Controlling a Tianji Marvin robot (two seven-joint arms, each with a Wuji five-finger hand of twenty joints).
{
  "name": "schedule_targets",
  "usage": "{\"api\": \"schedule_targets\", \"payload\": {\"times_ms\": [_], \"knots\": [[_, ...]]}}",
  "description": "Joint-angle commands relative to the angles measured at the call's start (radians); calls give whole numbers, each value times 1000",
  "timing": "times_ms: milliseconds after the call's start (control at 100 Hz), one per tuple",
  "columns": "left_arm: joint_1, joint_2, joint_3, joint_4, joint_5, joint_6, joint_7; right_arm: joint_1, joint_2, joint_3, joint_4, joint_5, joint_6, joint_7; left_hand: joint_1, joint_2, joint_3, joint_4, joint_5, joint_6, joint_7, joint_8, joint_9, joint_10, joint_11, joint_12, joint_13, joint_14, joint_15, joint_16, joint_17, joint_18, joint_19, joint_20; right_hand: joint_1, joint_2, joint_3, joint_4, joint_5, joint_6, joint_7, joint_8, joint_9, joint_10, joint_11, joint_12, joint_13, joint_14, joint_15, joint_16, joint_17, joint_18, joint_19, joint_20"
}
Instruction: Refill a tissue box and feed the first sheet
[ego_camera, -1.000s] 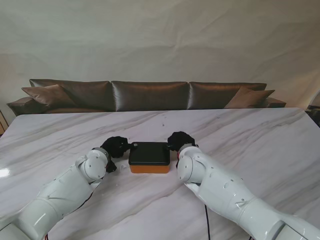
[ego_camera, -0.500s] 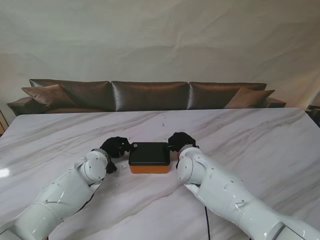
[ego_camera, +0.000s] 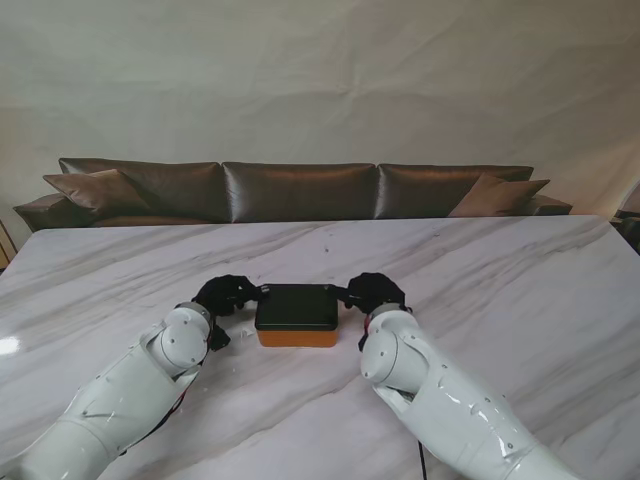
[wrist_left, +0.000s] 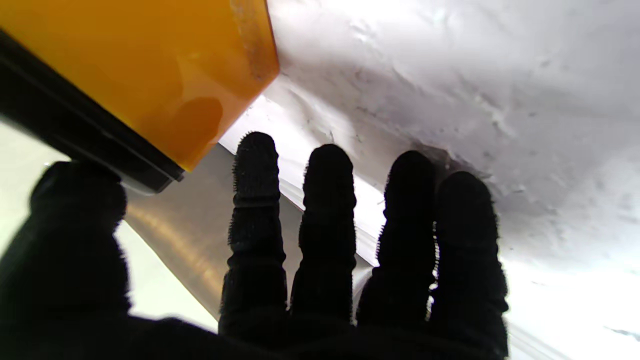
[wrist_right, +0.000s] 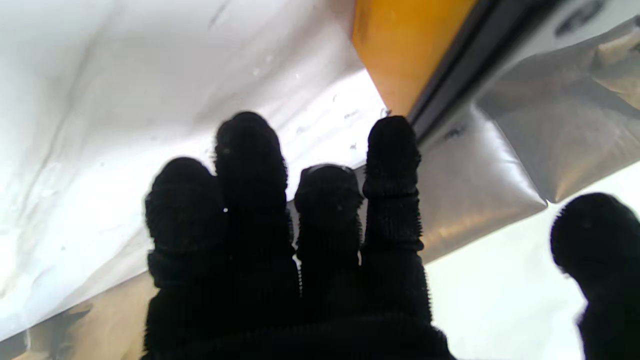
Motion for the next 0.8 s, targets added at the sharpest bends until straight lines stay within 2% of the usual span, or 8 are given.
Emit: {"api": "schedule_targets", "payload": {"times_ms": [0,70,120,190,280,500,700,790], "knots": [[17,1,-13,-11,-21,-12,-15,-18,19,11,-33,-9,6,20,43,55,-69,48,-10,21,-57,-52,-59,19,-28,13,-61,32,-32,-1,-30,12,-264,28,-69,33,13,16,-47,29,-47,-33,-36,19,-15,-16,-29,41,-23,19,-24,-8,-10,20],[28,1,-27,-26,-41,-27,-20,-47,37,34,-80,-29,11,46,83,106,-227,61,-39,52,-119,-120,-99,31,-63,2,-104,37,-56,-3,-64,15,-287,34,-97,31,26,17,-118,49,-106,-70,-106,26,-49,-31,-79,49,-47,20,-62,-10,-41,17],[38,1,-40,-39,-61,-42,-26,-66,49,47,-110,-48,13,64,66,116,-238,60,-61,84,-163,-147,-122,30,-84,-7,-123,33,-72,-9,-84,15,-308,27,-78,1,53,34,-154,51,-118,-80,-144,27,-62,-39,-109,51,-65,19,-85,-8,-63,15],[59,0,-71,-65,-134,-79,-55,-93,74,60,-161,-87,26,119,60,102,-240,57,-59,138,-213,-191,-140,49,-120,-26,-145,41,-110,-28,-116,28,-343,16,-24,-67,86,122,-227,54,-118,-85,-217,15,-81,-54,-159,40,-104,21,-120,-20,-105,22],[86,3,-102,-106,-188,-97,-89,-125,96,70,-200,-142,33,152,59,66,-246,48,-55,199,-258,-236,-158,63,-166,-54,-169,45,-149,-52,-142,28,-355,17,7,-128,106,148,-336,81,-129,-87,-328,18,-162,-107,-227,29,-178,-1,-150,-31,-150,20],[143,33,-140,-214,-143,-104,-104,-221,107,107,-277,-196,62,137,54,8,-253,35,-110,260,-277,-255,-202,44,-228,-98,-197,24,-199,-82,-144,3,-375,6,59,-177,70,67,-469,179,-126,-135,-447,83,-269,-274,-299,43,-253,-29,-198,-31,-208,27],[205,75,-166,-327,6,-66,-122,-290,123,130,-331,-260,59,143,74,-36,-251,30,-204,264,-286,-260,-288,13,-282,-144,-250,-3,-238,-93,-178,-25,-401,-7,94,-223,60,47,-565,224,-152,-157,-548,97,-301,-316,-371,35,-287,-41,-246,-35,-246,22],[234,94,-174,-376,92,-49,-133,-310,129,134,-346,-278,53,148,111,-90,-245,30,-282,270,-288,-261,-360,-7,-314,-176,-296,-19,-266,-102,-227,-43,-427,-10,124,-243,48,13,-621,252,-152,-176,-605,102,-294,-348,-403,28,-298,-44,-263,-43,-271,29]]}}
